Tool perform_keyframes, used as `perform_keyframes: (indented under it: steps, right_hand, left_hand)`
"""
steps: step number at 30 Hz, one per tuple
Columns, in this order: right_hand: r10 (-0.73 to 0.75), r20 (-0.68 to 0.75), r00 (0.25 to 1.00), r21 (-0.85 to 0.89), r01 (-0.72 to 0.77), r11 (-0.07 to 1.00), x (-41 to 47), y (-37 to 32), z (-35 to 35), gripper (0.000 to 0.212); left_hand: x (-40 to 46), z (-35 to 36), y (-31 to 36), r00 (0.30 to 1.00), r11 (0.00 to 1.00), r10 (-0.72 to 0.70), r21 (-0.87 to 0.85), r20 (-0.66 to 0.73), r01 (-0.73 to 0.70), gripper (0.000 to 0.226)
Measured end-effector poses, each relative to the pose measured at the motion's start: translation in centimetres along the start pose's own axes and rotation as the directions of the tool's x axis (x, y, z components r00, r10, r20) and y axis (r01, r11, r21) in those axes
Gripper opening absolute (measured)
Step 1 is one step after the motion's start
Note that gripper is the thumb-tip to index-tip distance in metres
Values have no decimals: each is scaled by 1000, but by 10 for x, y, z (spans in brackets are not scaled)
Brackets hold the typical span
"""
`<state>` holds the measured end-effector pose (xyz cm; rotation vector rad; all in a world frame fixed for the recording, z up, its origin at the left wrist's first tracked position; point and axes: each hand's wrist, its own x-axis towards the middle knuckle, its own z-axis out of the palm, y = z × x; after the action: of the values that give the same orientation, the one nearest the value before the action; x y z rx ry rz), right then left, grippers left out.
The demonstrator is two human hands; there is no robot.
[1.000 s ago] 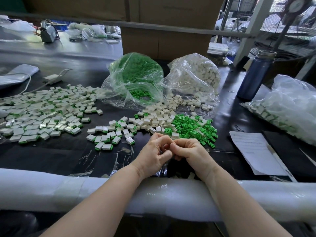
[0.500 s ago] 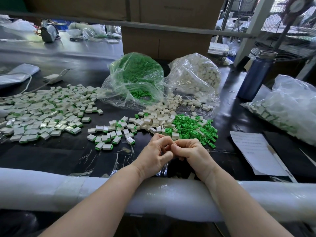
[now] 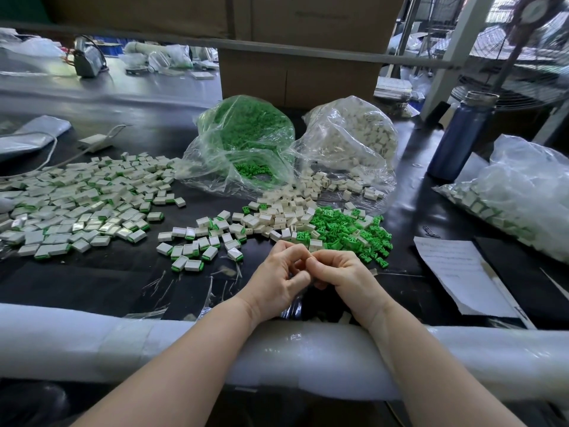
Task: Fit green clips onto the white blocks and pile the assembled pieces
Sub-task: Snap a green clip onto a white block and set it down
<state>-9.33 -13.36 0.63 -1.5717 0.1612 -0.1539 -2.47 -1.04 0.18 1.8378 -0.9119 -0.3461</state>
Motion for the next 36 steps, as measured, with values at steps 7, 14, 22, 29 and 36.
perform_keyframes:
  steps: [7, 14, 22, 29, 36]
  right_hand:
    - [16, -7, 1000, -45, -17, 999, 1, 2, -3, 14]
    - [15, -12, 1000, -8, -15, 1000, -1, 1, -2, 16]
    - [13, -41, 999, -14, -14, 1000, 0, 1, -1, 17]
    - [4, -25, 1000, -12, -5, 1000, -1, 0, 0, 20]
    - [18, -18, 1000, 13, -17, 1000, -2, -1, -2, 19]
  left_hand:
    - [-1, 1, -3, 999, 999, 14, 36, 31, -15, 11]
    - [-1, 1, -3, 999, 997, 7, 73, 39, -10, 10]
    - [0, 1, -2, 999, 997, -1, 74, 35, -1, 15]
    - [0, 2, -1, 1000, 999, -6, 46, 15, 5, 12]
    - [-2, 0, 0, 999, 999, -5, 37, 42, 4, 10]
